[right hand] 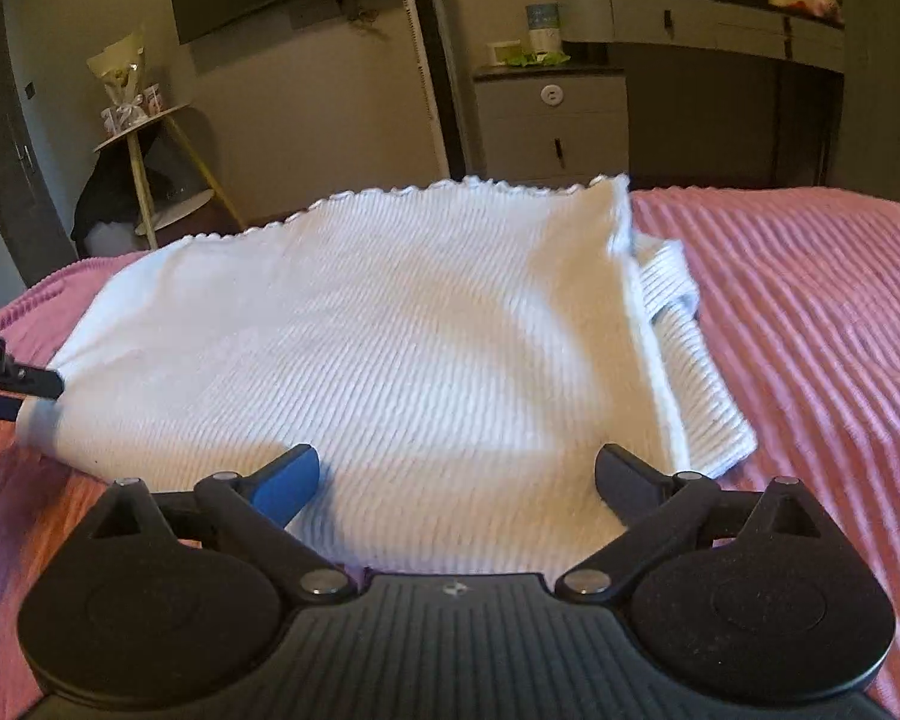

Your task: Fold small clothes

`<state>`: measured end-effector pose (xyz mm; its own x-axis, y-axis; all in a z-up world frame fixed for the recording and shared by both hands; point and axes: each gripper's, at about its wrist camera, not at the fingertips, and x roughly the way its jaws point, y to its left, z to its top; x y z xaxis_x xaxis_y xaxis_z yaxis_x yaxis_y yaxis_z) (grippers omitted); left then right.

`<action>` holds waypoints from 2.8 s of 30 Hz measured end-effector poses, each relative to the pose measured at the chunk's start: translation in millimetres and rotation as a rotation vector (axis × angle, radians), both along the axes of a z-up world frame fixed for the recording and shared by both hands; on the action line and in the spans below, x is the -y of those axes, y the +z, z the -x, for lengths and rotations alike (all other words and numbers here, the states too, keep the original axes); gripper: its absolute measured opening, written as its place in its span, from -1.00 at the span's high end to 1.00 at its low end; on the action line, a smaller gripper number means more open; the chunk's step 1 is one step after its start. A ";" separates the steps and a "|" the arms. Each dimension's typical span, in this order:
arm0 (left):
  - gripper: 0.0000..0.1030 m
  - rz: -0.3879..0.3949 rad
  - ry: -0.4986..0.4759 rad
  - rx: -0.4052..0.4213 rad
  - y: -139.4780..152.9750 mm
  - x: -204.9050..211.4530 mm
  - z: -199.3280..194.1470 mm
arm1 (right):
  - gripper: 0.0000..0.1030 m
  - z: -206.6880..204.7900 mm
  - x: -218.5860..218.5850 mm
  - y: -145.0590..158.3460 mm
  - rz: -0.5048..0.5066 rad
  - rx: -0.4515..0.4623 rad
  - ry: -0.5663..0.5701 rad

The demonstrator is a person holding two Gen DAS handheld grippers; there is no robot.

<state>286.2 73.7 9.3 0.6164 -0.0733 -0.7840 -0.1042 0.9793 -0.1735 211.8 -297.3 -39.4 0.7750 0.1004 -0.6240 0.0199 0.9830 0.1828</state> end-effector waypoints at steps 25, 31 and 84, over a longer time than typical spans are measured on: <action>0.09 0.343 -0.037 -0.068 -22.6 -29.2 -51.5 | 0.21 9.9 -30.9 1.9 -0.087 0.073 -0.024; 0.11 0.390 -0.021 -0.068 -33.3 -35.4 -52.1 | 0.24 15.5 -29.8 4.8 -0.099 0.097 -0.031; -0.26 0.034 -0.149 0.095 -18.5 89.5 47.4 | 0.20 28.2 5.6 10.6 -0.376 0.106 -0.127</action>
<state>238.7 -15.8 -9.2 0.6676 -0.1945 -0.7187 0.0597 0.9761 -0.2087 183.7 -302.9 -28.8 0.8537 0.2054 -0.4785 0.0990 0.8382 0.5363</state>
